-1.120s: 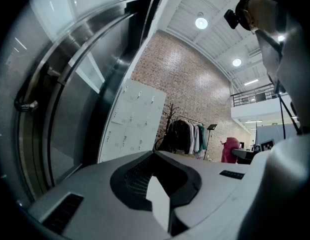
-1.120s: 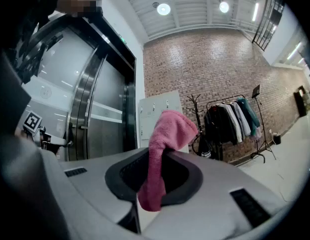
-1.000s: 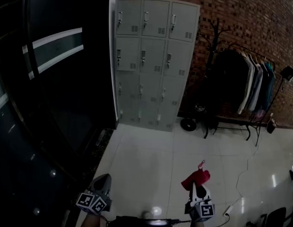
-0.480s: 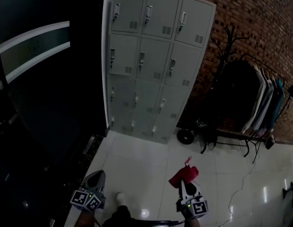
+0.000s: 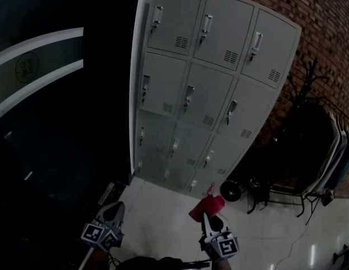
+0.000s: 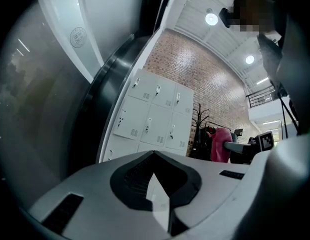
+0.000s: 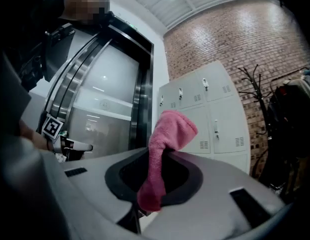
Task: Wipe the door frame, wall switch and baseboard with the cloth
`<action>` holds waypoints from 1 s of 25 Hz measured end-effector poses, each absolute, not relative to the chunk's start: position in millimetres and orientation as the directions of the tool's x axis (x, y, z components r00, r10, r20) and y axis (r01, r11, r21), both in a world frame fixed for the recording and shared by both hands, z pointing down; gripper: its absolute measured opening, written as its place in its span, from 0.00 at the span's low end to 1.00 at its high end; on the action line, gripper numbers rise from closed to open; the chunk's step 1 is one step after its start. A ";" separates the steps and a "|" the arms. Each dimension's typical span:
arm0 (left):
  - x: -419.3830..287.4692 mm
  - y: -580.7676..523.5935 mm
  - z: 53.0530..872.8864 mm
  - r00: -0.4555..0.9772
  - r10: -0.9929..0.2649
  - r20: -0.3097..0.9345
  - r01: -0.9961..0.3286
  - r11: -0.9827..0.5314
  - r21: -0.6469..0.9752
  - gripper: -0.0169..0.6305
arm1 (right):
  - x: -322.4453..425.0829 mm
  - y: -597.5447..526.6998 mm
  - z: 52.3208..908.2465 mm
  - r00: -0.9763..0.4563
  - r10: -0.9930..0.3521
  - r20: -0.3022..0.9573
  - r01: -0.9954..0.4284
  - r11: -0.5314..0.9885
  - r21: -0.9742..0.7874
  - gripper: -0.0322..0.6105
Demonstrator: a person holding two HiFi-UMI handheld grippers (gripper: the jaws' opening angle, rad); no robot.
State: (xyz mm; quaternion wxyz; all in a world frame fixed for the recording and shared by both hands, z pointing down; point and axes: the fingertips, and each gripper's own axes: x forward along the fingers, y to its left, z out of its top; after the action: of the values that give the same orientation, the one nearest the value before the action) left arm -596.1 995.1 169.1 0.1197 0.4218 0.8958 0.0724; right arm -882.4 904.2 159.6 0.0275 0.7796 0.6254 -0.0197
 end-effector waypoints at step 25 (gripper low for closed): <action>-565.8 1338.5 138.6 -0.141 0.983 -0.121 0.966 0.164 0.200 0.02 | -724.9 1461.4 -16.0 0.868 0.449 -0.211 0.471 -0.613 0.634 0.14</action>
State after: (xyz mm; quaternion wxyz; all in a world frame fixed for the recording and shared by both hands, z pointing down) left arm -565.8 1338.5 138.6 0.1118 0.6457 0.7545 0.0367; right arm -724.9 1461.4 -16.0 0.3575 0.8979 0.2564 -0.0153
